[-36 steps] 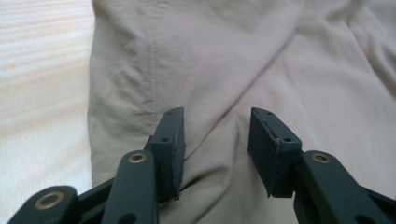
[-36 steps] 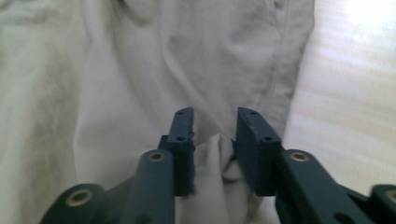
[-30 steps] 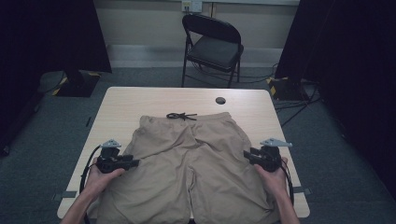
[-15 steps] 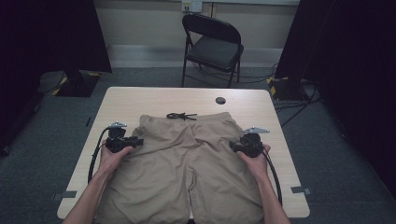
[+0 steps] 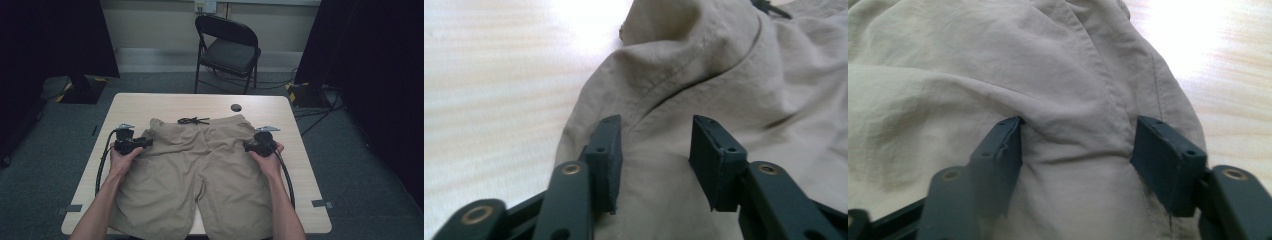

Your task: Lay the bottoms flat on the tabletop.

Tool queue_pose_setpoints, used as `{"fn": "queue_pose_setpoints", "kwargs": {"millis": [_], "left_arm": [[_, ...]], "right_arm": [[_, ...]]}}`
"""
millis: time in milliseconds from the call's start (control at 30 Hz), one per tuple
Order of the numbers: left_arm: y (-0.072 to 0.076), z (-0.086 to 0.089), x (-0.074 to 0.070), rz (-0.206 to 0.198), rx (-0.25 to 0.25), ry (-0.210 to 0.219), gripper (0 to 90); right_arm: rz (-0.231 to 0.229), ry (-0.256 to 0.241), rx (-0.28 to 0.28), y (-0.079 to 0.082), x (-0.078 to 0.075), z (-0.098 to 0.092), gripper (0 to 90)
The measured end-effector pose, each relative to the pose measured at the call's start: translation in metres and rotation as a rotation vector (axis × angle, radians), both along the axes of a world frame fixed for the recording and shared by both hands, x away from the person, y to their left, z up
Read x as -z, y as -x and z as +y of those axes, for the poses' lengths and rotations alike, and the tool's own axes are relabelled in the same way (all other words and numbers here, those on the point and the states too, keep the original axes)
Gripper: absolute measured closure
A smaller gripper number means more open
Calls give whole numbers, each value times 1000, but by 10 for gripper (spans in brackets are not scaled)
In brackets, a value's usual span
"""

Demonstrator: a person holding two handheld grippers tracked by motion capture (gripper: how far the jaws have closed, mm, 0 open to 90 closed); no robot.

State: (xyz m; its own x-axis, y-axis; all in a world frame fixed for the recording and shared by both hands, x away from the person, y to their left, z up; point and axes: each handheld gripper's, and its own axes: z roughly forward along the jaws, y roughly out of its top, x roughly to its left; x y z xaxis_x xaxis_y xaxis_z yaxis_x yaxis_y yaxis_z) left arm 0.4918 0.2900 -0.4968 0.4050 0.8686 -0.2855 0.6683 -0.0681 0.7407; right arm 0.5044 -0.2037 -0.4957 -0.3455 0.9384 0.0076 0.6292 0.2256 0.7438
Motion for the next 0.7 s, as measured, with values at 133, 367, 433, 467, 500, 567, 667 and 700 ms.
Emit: {"fn": "queue_pose_setpoints", "kwargs": {"millis": [133,367,433,467,500,567,667,700], "left_arm": [[9,3,-9,7,50,3,506],[41,2,-33,-42,105,-53,467],[54,3,-34,-55,133,-50,493],[60,3,-34,-59,140,-56,510],[66,4,-34,-63,157,-59,541],[79,6,-32,-61,173,-54,603],[96,5,-24,-49,206,-71,640],[100,4,-21,-41,224,-74,639]], "right_arm": [[27,-42,1,8,-6,-4,253],[-32,-86,-41,35,-33,-14,213],[-31,-77,-51,45,-40,-16,210],[-40,-72,-55,50,-43,-18,213],[-43,-75,-60,57,-45,-20,219],[-35,-65,-65,68,-46,-23,235],[-31,-53,-80,86,-41,-27,254],[-33,-47,-78,92,-38,-28,254]]}}
